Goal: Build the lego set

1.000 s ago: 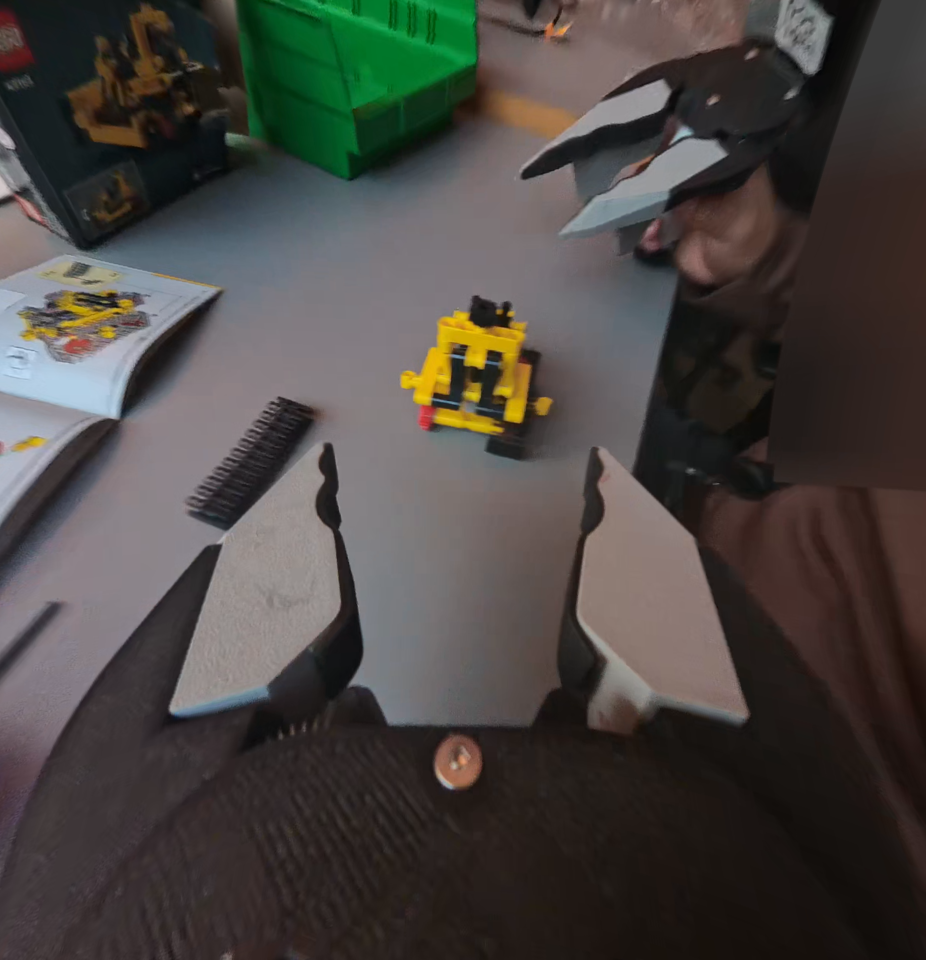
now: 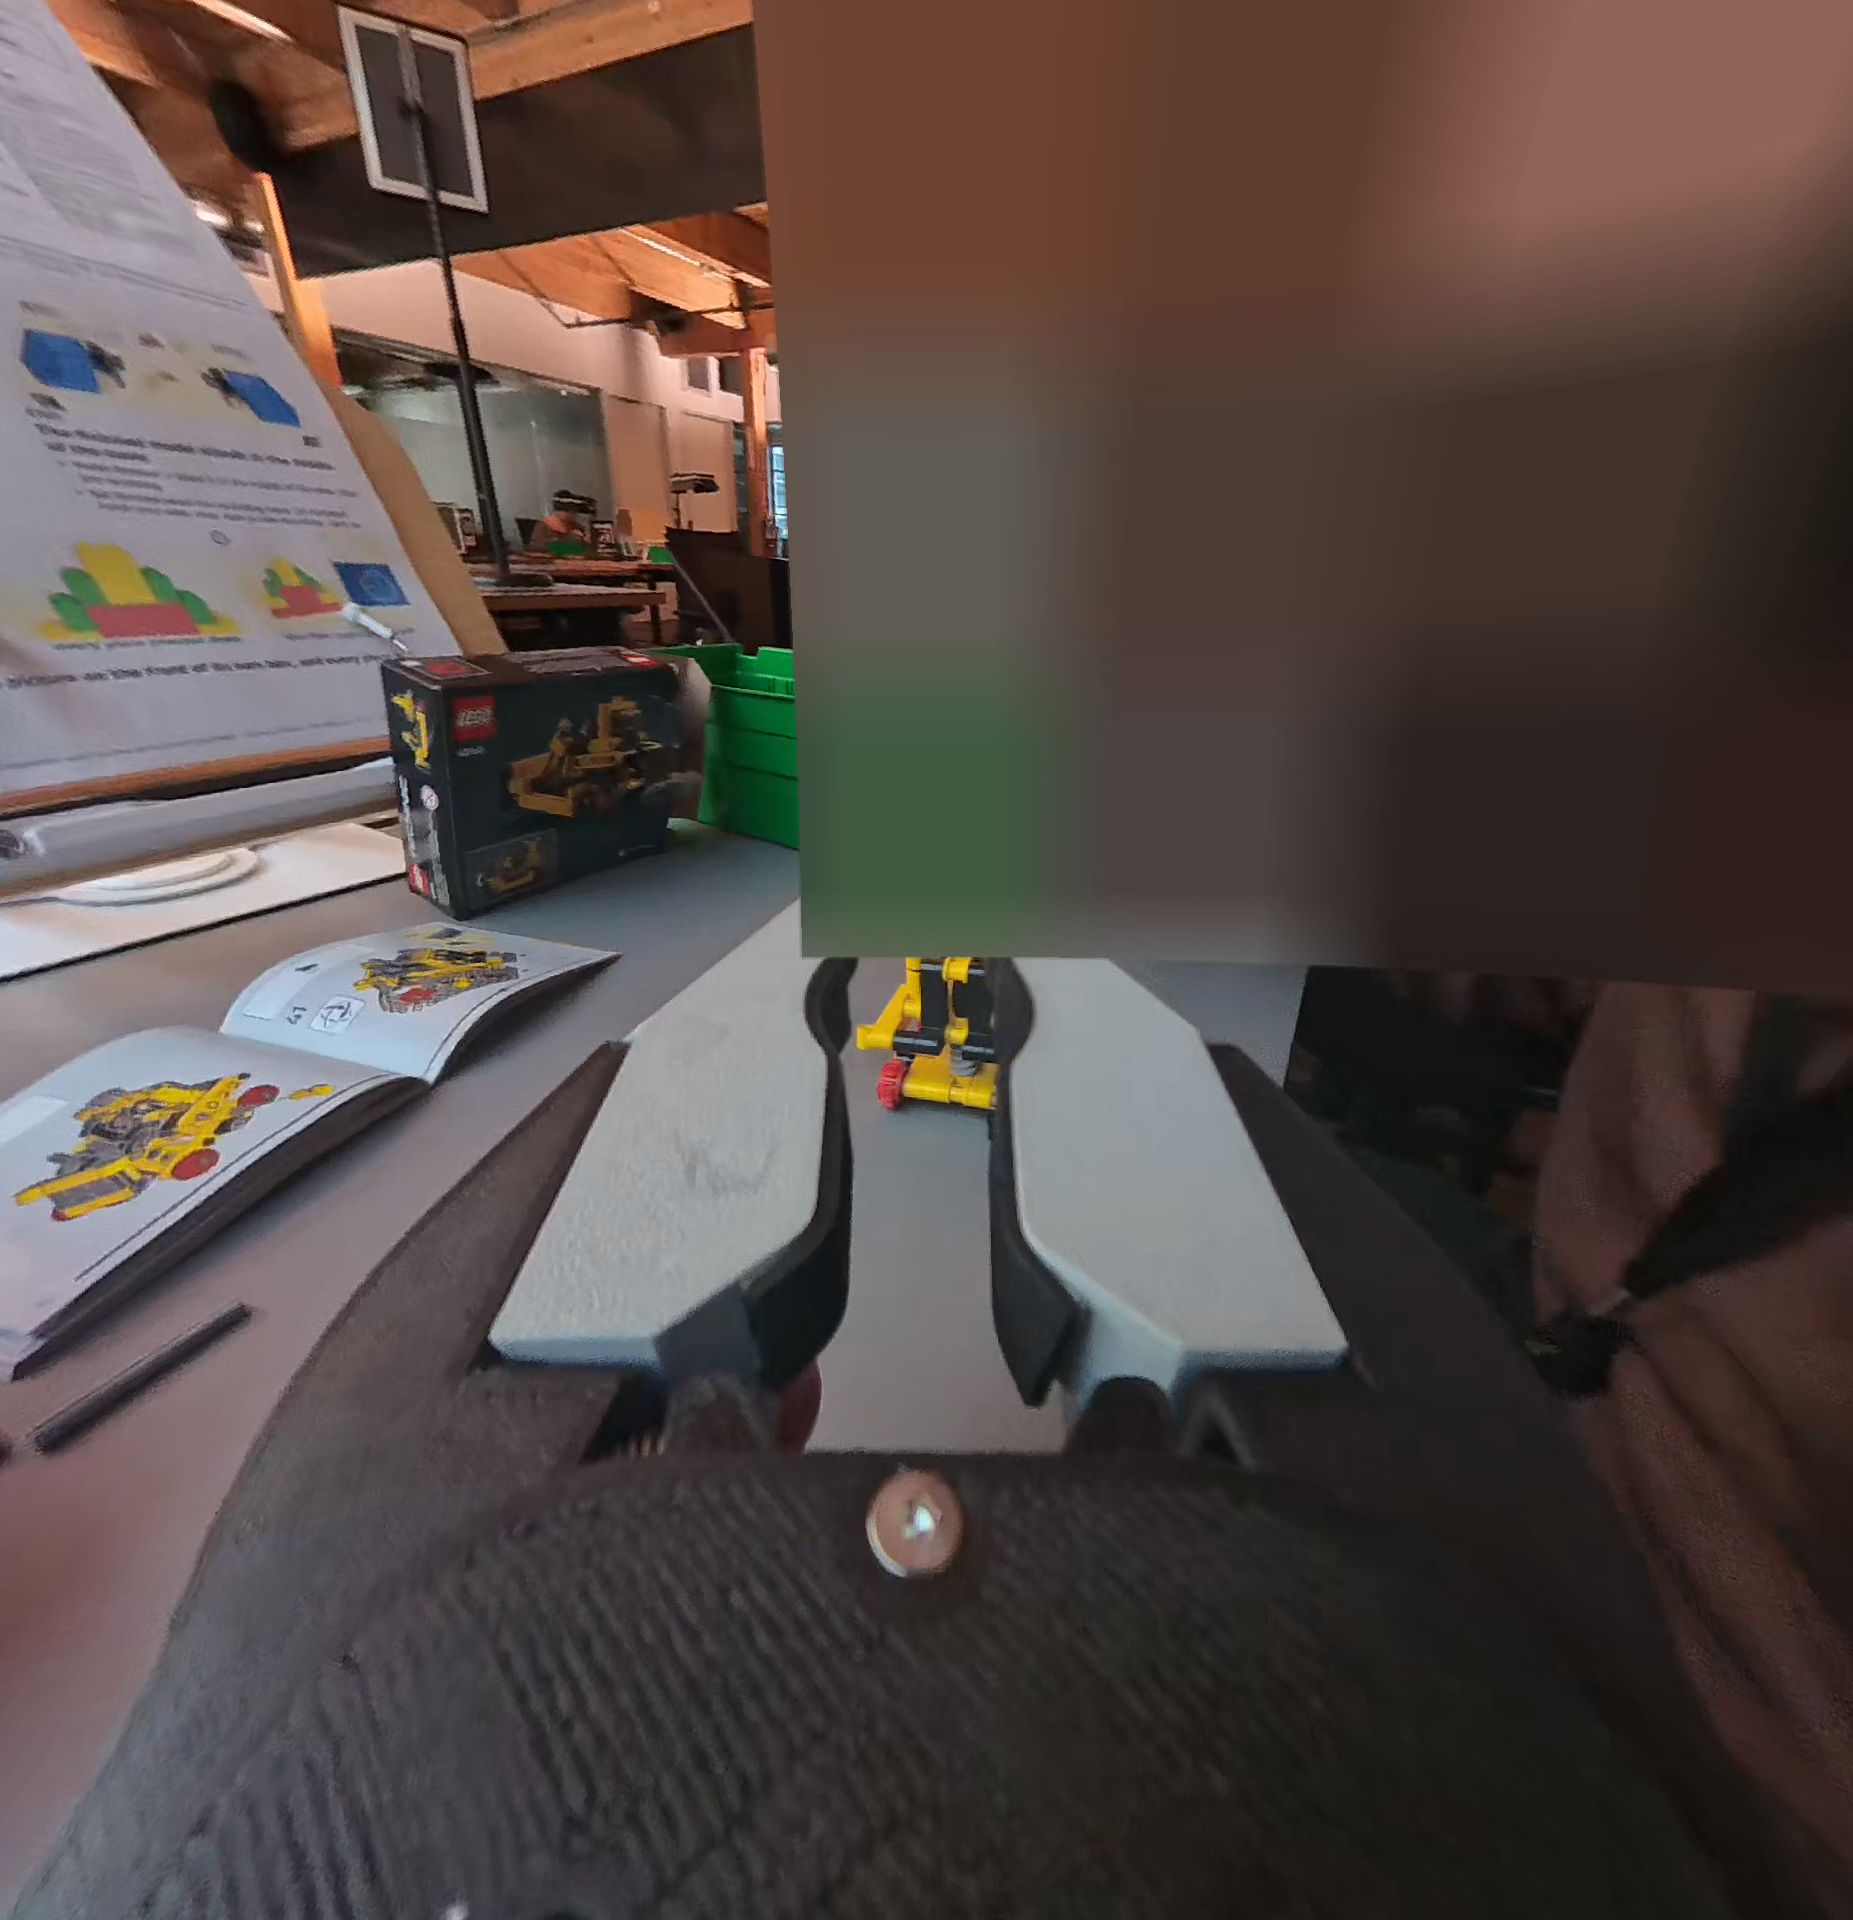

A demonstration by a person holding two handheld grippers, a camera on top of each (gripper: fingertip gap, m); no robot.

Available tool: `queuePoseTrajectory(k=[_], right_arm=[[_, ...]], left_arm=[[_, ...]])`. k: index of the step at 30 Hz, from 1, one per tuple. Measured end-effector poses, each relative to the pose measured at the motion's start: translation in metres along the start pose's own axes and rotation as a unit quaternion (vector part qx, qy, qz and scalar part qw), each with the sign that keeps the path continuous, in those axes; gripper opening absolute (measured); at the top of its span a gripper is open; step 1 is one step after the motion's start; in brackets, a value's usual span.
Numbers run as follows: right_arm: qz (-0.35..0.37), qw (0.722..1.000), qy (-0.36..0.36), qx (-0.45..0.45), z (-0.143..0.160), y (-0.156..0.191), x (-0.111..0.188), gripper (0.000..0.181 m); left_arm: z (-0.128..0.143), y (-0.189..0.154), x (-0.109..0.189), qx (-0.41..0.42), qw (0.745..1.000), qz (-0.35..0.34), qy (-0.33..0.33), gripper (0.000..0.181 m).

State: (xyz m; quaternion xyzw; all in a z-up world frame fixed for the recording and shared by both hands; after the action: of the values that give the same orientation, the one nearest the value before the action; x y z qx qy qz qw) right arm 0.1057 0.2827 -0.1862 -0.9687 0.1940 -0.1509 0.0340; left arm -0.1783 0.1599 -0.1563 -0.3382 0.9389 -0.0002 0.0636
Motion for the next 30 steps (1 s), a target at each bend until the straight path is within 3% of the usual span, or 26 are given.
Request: queuePoseTrajectory(k=[3, 8, 12, 16, 20, 30], right_arm=[[0.006, 1.000, 0.012, -0.001, 0.001, -0.001, -0.002, 0.056], [-0.004, 1.000, 0.011, 0.004, 0.003, 0.003, 0.004, 0.055], [0.022, 0.998, 0.050, 0.024, 0.012, 0.006, 0.013, 0.067], [0.039, 0.998, 0.039, 0.036, 0.014, 0.010, 0.029, 0.064], [0.034, 0.999, 0.019, 0.019, 0.013, 0.008, 0.036, 0.056], [-0.010, 0.998, 0.061, 0.004, 0.018, 0.009, 0.027, 0.056]], left_arm=[[0.001, 0.016, -0.001, 0.083, 0.997, 0.004, 0.006, 0.022], [0.010, 0.023, -0.004, 0.238, 0.967, 0.090, 0.028, 0.021], [0.013, 0.021, -0.008, 0.223, 0.971, 0.070, 0.053, 0.029], [0.013, 0.025, -0.007, 0.218, 0.974, 0.033, 0.053, 0.042], [0.013, 0.030, -0.003, 0.231, 0.972, 0.016, 0.036, 0.040], [0.017, 0.031, -0.008, 0.250, 0.966, 0.030, 0.059, 0.040]])
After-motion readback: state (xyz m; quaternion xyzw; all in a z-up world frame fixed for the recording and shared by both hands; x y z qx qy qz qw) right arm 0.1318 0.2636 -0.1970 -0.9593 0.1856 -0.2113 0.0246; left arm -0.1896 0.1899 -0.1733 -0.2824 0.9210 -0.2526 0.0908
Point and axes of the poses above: each gripper's, where its closed fingertips meet, x back along the fingers, z out of its underside, y = z × x across the jaws, the point moved 7 cm from there along x, back along the fingers
